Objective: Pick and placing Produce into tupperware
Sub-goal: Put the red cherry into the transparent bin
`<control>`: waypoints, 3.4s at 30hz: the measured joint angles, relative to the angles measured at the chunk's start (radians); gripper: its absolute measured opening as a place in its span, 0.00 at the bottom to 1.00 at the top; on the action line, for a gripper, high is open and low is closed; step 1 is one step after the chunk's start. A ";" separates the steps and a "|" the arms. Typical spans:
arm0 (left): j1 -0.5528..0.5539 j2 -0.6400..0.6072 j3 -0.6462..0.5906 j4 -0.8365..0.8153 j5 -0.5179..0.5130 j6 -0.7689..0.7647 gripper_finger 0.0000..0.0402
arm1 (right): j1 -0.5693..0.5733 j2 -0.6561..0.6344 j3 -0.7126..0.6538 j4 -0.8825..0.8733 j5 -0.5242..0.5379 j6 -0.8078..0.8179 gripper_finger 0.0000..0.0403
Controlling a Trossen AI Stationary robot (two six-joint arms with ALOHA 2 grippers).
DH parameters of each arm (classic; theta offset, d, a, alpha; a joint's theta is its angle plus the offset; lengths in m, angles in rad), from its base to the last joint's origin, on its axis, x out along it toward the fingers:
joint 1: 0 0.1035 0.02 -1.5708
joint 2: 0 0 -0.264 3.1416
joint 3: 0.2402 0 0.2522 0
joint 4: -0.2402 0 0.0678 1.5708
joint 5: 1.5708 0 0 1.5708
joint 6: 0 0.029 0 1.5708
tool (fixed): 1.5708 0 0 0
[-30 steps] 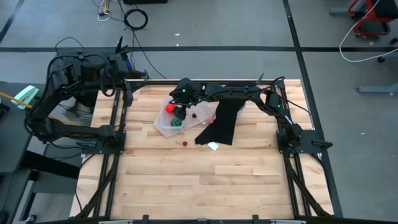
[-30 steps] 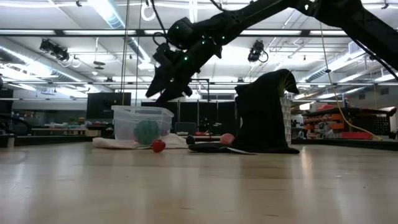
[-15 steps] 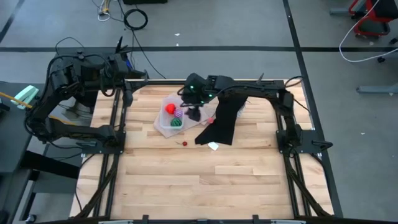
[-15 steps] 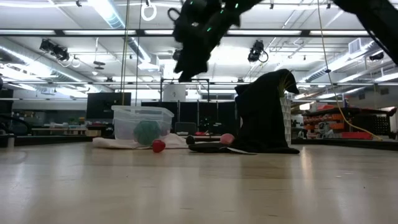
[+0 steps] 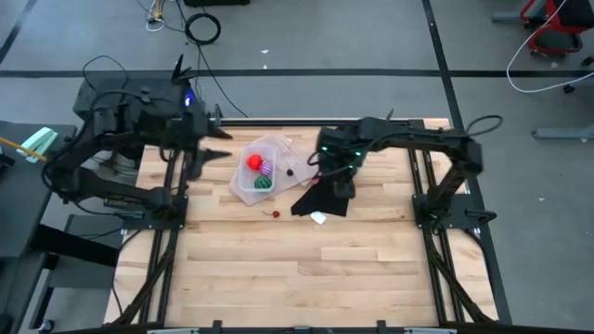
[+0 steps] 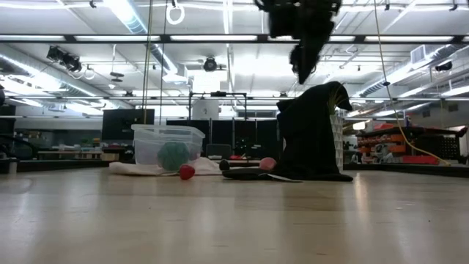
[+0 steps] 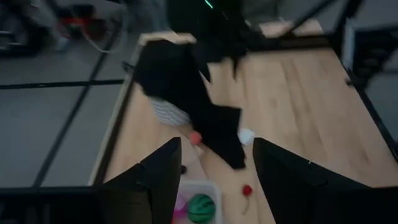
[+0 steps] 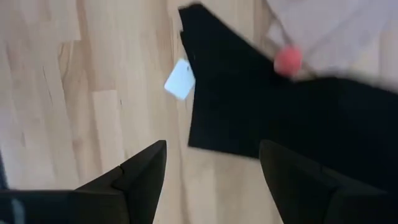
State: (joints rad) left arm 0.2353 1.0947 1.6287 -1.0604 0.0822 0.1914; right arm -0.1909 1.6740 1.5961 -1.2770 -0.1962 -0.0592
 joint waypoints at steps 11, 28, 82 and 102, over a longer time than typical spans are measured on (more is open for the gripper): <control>-0.153 0.244 -0.001 -0.067 -0.089 -0.026 0.56 | 0.079 -0.285 -0.426 0.315 0.005 0.353 0.65; -0.443 -0.010 -0.686 0.731 -0.482 -0.503 0.42 | 0.322 -0.476 -0.703 0.575 0.061 0.469 0.64; -0.407 0.385 -1.196 1.397 -0.303 -0.318 0.47 | 0.329 -0.438 -0.694 0.709 0.189 0.632 0.64; -0.594 0.394 -0.954 1.002 -0.452 -0.483 0.37 | 0.332 -0.438 -0.694 0.709 0.189 0.636 0.64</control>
State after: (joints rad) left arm -0.3585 1.4883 0.6749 -0.0585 -0.3700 -0.2911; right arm 0.1406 1.2358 0.9016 -0.5678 -0.0074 0.5766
